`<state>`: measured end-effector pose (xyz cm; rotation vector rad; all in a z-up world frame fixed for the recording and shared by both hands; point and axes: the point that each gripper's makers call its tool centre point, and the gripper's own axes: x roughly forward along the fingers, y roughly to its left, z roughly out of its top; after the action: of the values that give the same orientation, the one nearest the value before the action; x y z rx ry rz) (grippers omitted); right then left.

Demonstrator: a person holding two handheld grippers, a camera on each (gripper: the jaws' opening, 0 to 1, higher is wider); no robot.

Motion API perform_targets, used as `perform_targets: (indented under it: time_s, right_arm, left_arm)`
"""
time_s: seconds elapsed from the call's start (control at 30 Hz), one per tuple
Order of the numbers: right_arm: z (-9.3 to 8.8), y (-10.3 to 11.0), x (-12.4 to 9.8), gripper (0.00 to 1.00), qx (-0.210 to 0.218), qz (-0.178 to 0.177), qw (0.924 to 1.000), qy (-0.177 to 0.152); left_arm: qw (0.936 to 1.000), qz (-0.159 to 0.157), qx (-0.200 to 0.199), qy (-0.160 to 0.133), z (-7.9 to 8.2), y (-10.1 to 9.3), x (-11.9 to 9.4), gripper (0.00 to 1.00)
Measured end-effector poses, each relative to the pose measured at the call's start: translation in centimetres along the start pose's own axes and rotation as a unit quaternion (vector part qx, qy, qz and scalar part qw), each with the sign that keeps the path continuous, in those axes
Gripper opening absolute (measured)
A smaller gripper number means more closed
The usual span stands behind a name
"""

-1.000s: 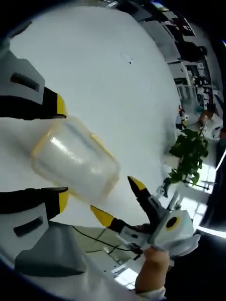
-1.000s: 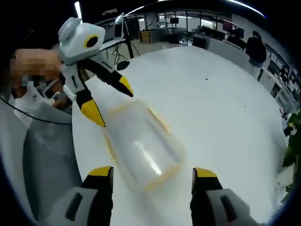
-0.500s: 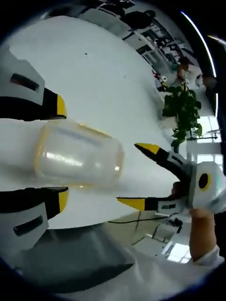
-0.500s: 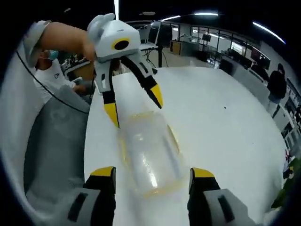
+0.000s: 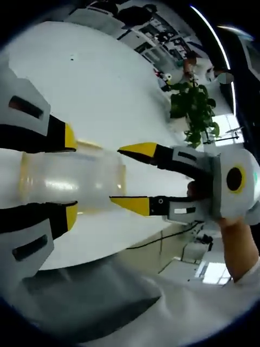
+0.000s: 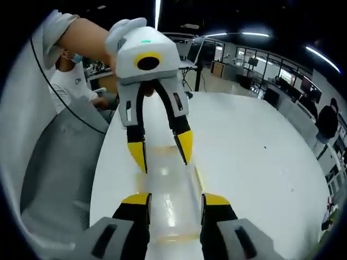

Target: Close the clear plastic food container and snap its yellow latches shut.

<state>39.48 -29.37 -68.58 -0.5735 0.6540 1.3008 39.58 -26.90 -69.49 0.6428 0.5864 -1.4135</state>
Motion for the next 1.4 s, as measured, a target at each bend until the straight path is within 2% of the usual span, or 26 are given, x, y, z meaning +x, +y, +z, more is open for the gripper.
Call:
perform_targets:
  time_s: [0.2, 0.4, 0.5, 0.67, 0.93, 1.07, 1.23, 1.33, 1.37, 1.4]
  right_arm:
    - [0.2, 0.1, 1.1, 0.33, -0.001, 0.016, 0.9999, 0.0]
    - [0.1, 0.2, 2.2, 0.34, -0.011, 0.028, 0.9995, 0.009]
    - [0.0, 0.2, 2.7, 0.35, -0.021, 0.036, 0.999, 0.016]
    - [0.2, 0.1, 3.4, 0.39, -0.017, 0.044, 0.9987, 0.018]
    - [-0.5, -0.8, 4.3, 0.55, -0.022, 0.052, 0.9973, 0.046]
    - [-0.6, -0.7, 4.7, 0.64, 0.012, 0.074, 0.996, 0.049]
    - [-0.3, -1.6, 5.2, 0.59, 0.016, 0.078, 0.9953, 0.055]
    - [-1.5, -1.7, 5.4, 0.56, -0.003, 0.086, 0.9922, 0.09]
    - [-1.3, -1.0, 5.5, 0.54, 0.026, 0.105, 0.9907, 0.083]
    - [-1.5, -1.5, 5.5, 0.53, 0.015, 0.105, 0.99, 0.092]
  left_arm:
    - [1.0, -0.006, 0.002, 0.005, -0.1, -0.2, 0.9, 0.28]
    - [0.9997, -0.022, 0.003, 0.008, -0.5, -1.5, 1.8, 0.28]
    - [0.9996, -0.026, 0.006, 0.007, -0.7, -2.1, 2.1, 0.3]
    - [0.9993, -0.021, 0.025, 0.016, -1.0, -2.4, 2.4, 0.44]
    - [0.9987, -0.014, 0.04, 0.028, -1.1, -2.3, 2.9, 0.48]
    - [0.9983, -0.007, 0.051, 0.03, -1.1, -2.3, 3.0, 0.5]
    - [0.9976, -0.002, 0.061, 0.034, -1.1, -2.2, 3.4, 0.52]
    - [0.9968, 0.002, 0.07, 0.037, -1.2, -2.1, 3.5, 0.51]
    - [0.9968, 0.003, 0.07, 0.037, -1.2, -2.1, 3.5, 0.51]
    - [0.9967, 0.004, 0.073, 0.036, -1.2, -2.1, 3.5, 0.51]
